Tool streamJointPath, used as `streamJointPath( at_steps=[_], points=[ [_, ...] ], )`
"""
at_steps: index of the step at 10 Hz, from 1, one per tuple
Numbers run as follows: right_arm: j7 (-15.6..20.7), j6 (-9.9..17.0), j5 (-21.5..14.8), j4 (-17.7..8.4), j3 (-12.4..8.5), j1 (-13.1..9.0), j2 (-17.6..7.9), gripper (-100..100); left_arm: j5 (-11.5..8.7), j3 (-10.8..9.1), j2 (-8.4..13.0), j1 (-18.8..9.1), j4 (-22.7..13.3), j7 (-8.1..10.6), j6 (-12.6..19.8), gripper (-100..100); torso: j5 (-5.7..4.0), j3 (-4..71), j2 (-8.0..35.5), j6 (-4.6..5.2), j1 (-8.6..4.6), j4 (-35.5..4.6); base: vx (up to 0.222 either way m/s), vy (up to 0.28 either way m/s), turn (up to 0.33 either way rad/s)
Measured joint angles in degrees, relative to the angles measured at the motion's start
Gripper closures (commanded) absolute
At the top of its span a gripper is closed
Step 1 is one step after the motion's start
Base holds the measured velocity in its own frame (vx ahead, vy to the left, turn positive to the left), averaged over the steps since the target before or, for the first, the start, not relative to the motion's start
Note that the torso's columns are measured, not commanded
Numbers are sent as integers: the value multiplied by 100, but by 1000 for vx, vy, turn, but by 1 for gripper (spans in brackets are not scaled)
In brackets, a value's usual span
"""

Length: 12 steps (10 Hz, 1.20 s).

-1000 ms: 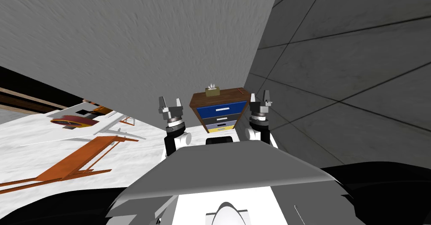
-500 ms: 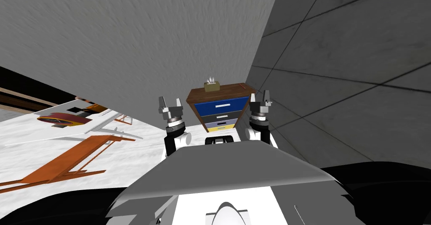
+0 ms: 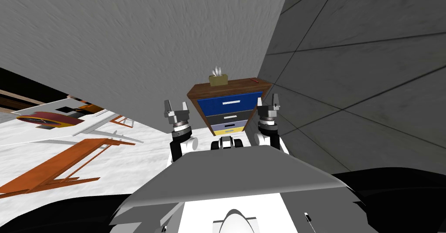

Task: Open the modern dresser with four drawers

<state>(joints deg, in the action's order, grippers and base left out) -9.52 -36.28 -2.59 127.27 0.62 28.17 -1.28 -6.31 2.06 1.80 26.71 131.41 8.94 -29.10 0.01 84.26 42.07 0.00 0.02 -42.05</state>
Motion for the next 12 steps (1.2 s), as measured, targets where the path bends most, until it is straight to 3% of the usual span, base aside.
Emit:
streamJointPath(
  at_steps=[4,12],
  points=[
    [-562,-161,175,-246,123,-10,-465,-100,0,0,0,0,0,0,0,0,-1,30,23,0,-3,-24,10,17,21],
    [-1719,-521,574,-824,377,-65,-789,-100,0,0,0,0,0,0,0,0,0,30,22,0,0,-24,10,18,30]
  ],
)
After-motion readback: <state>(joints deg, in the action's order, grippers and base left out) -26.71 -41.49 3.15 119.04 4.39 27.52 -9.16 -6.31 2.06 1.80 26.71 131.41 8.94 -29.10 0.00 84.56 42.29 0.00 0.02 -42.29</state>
